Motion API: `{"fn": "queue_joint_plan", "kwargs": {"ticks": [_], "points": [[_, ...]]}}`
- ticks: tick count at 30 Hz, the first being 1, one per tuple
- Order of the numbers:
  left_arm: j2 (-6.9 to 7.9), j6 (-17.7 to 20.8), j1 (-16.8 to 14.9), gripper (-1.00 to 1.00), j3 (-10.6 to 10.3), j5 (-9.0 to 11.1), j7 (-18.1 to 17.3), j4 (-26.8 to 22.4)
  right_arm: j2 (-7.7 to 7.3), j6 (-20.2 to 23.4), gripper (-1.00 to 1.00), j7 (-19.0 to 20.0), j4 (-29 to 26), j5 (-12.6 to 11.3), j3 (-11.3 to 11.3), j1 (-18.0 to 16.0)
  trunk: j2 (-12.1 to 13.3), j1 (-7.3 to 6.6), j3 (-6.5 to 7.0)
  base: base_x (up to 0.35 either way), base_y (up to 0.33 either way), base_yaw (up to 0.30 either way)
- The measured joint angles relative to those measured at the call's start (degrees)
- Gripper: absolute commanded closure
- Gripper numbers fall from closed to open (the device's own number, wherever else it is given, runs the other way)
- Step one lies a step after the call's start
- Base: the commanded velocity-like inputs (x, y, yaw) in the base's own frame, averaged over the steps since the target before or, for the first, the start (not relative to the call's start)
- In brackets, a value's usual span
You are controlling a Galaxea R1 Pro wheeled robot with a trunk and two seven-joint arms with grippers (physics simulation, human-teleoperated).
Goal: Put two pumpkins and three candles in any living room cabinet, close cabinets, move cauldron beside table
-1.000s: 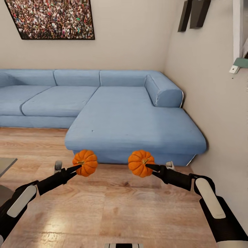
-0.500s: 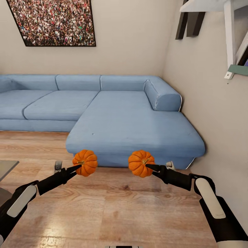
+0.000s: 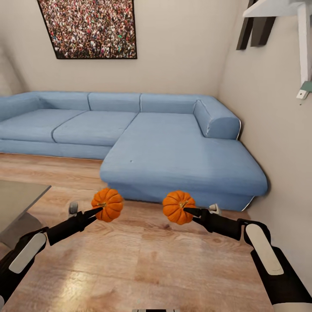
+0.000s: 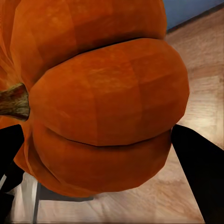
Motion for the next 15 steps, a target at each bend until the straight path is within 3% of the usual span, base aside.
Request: {"fn": "queue_joint_plan", "kwargs": {"ticks": [5,15], "points": [[0.0,-0.1,0.0,1.0,0.0,-0.1,0.0,0.0,0.0,0.0,1.0,0.0,0.0,0.2,0.0,0.0,0.0,0.01,0.0,-0.125,0.0,0.288],[0.0,-0.2,0.0,1.0,0.0,-0.4,0.0,0.0,-0.01,0.0,1.0,0.0,0.0,0.4,0.0,0.0,0.0,0.03,0.0,-0.316,0.0,0.248]]}}
